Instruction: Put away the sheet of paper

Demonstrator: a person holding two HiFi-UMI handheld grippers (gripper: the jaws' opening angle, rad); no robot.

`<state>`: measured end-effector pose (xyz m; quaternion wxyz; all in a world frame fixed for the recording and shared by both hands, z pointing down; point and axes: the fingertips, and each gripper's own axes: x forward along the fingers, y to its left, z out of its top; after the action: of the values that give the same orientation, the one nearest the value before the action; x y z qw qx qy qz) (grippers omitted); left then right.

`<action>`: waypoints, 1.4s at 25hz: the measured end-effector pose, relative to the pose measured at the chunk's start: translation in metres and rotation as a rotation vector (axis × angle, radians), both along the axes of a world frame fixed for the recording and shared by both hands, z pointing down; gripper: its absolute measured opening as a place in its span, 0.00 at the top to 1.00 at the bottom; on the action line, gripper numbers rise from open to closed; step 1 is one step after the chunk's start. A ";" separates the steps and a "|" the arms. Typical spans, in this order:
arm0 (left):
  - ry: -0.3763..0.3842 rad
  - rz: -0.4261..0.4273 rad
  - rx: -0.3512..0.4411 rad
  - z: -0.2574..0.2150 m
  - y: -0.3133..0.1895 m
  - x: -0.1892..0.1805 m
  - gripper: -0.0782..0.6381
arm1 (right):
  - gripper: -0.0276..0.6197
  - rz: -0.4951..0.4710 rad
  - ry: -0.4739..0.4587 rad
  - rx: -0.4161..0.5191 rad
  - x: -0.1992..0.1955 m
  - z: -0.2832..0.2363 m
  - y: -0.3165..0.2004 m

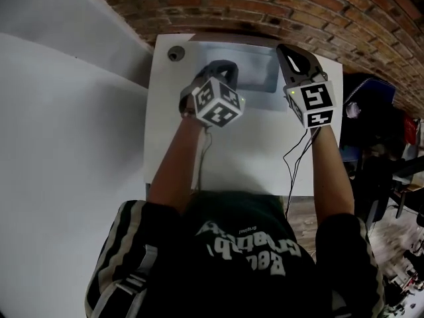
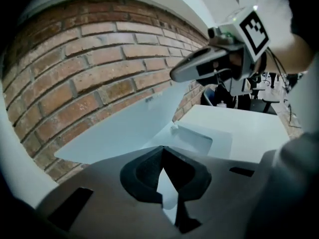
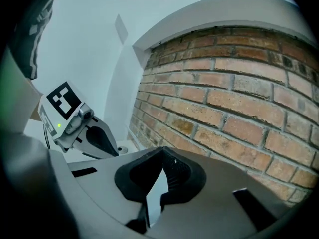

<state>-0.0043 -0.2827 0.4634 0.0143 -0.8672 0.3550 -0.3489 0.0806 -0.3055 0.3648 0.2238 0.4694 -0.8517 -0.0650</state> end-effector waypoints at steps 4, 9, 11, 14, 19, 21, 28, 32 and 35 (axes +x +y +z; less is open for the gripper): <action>0.039 -0.015 0.032 -0.017 0.017 -0.002 0.89 | 0.97 0.018 -0.032 -0.003 0.003 0.001 0.023; 0.065 -0.047 0.073 -0.039 0.041 -0.001 0.89 | 0.97 0.034 -0.073 -0.004 0.013 0.001 0.055; 0.075 -0.064 0.091 -0.049 0.052 -0.001 0.89 | 0.97 0.032 -0.075 -0.001 0.015 -0.001 0.070; 0.112 -0.105 0.127 -0.070 0.073 -0.001 0.89 | 0.97 0.029 -0.080 0.014 0.021 -0.006 0.096; 0.194 -0.138 0.189 -0.108 0.118 0.007 0.89 | 0.97 0.028 -0.115 0.049 0.036 -0.022 0.144; 0.223 -0.138 0.200 -0.119 0.140 0.012 0.89 | 0.97 0.038 -0.135 0.069 0.045 -0.030 0.163; 0.331 -0.154 0.264 -0.159 0.209 0.031 0.89 | 0.97 0.074 -0.185 0.138 0.069 -0.053 0.228; 0.362 -0.156 0.320 -0.178 0.236 0.037 0.89 | 0.97 0.076 -0.209 0.160 0.074 -0.059 0.253; 0.398 -0.164 0.356 -0.190 0.252 0.039 0.89 | 0.97 0.088 -0.231 0.177 0.080 -0.064 0.268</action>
<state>0.0345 -0.0306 0.2738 0.0679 -0.8709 0.4757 -0.1036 0.1611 -0.0379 0.3004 0.0847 0.5283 -0.8415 -0.0754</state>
